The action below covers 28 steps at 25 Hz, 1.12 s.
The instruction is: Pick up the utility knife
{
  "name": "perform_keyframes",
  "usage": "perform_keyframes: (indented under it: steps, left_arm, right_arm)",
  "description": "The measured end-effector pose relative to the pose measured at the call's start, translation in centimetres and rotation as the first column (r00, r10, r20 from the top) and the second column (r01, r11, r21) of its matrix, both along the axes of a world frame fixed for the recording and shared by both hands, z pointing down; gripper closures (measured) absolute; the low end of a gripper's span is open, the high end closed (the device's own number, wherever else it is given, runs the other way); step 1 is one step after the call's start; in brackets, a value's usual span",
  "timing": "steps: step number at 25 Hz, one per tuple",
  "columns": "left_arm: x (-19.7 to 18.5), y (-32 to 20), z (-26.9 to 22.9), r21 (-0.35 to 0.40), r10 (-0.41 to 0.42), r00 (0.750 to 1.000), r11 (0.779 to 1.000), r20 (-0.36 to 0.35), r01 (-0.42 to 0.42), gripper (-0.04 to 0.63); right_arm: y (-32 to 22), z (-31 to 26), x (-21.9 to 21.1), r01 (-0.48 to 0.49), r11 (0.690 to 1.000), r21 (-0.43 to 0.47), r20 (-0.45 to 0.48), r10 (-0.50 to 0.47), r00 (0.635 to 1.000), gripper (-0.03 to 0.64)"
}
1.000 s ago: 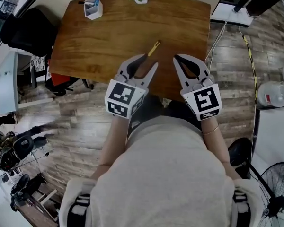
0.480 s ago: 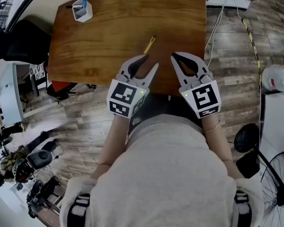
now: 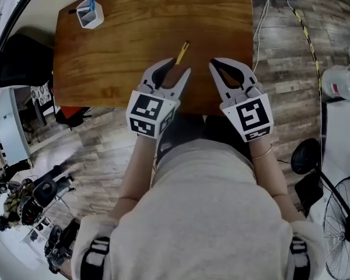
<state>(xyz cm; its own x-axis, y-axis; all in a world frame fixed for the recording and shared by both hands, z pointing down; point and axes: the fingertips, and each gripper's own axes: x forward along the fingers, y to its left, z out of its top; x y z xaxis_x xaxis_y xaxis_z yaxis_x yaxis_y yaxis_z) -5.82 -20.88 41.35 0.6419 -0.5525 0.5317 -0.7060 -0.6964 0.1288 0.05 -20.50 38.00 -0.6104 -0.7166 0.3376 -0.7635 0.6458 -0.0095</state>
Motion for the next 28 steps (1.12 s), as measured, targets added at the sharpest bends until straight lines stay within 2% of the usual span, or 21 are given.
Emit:
perform_keyframes:
  steps: [15, 23, 28]
  left_arm:
    - [-0.3, -3.7, 5.9, -0.092, 0.069, 0.992, 0.994, 0.107, -0.060, 0.434]
    - [-0.8, -5.9, 8.7, -0.123, 0.092, 0.986, 0.990, 0.136, -0.075, 0.437]
    - [-0.9, -6.6, 10.5, -0.140, 0.108, 0.982, 0.986, 0.155, -0.086, 0.436]
  right_arm:
    - [-2.5, 4.8, 0.6, -0.061, 0.993, -0.103, -0.026, 0.059, 0.998, 0.604]
    - [-3.9, 7.1, 0.1, -0.114, 0.982, -0.151, 0.006, 0.117, 0.993, 0.604]
    - [-4.4, 8.7, -1.3, -0.091, 0.983, -0.159, -0.031, 0.087, 0.996, 0.604]
